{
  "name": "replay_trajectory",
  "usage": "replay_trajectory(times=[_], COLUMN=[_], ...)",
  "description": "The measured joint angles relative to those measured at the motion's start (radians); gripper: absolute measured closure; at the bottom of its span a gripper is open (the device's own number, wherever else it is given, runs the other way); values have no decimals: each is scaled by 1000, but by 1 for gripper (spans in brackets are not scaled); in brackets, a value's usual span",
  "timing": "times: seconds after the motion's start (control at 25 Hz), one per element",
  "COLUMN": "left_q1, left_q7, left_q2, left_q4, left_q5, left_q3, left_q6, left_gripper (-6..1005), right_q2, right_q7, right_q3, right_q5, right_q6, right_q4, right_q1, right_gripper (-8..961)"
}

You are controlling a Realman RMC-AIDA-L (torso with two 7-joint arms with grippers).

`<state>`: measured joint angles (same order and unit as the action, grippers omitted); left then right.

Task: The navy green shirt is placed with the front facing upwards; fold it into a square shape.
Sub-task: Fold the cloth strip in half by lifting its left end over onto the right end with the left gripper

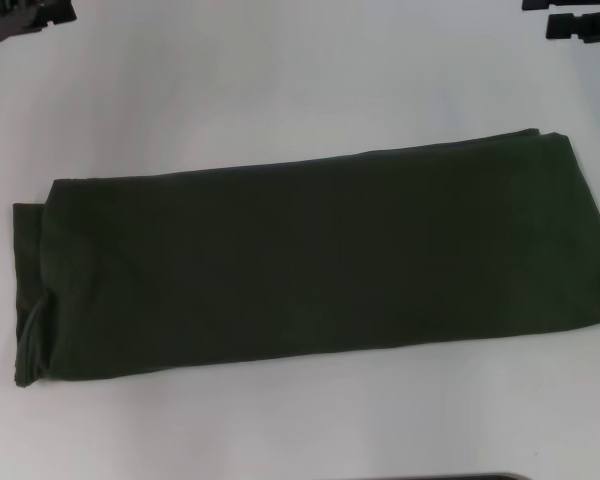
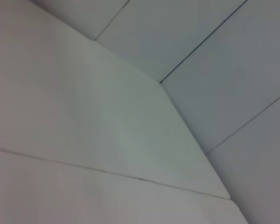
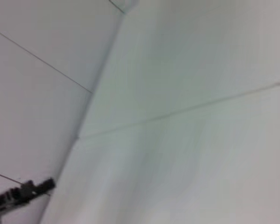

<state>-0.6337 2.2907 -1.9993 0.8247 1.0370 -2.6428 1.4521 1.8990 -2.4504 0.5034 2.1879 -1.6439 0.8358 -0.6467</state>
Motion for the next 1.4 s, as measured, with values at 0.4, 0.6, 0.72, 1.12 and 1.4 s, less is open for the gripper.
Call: replay_trajectory(times=[0.4, 0.6, 0.72, 1.12, 1.4], left_q1=[32, 39, 40, 67, 72], left_q7=[92, 132, 195, 311, 290], left_q2=[56, 84, 96, 121, 71], left_q4=[-9, -12, -8, -17, -52], left_q5=[-6, -31, -103, -251, -262], left_q3=[40, 96, 112, 101, 125], left_q6=[140, 224, 263, 346, 349], left_gripper=[80, 50, 50, 50, 51], right_q2=[2, 28, 29, 32, 46], right_q7=[93, 194, 213, 260, 260], right_q3=[5, -1, -2, -5, -2], right_q5=[-14, -28, -38, -66, -66], right_q6=[-10, -38, -28, -6, 24], right_q4=[-85, -90, -124, -181, -180], right_q1=[7, 9, 12, 33, 62], right_gripper=[95, 97, 98, 101, 100])
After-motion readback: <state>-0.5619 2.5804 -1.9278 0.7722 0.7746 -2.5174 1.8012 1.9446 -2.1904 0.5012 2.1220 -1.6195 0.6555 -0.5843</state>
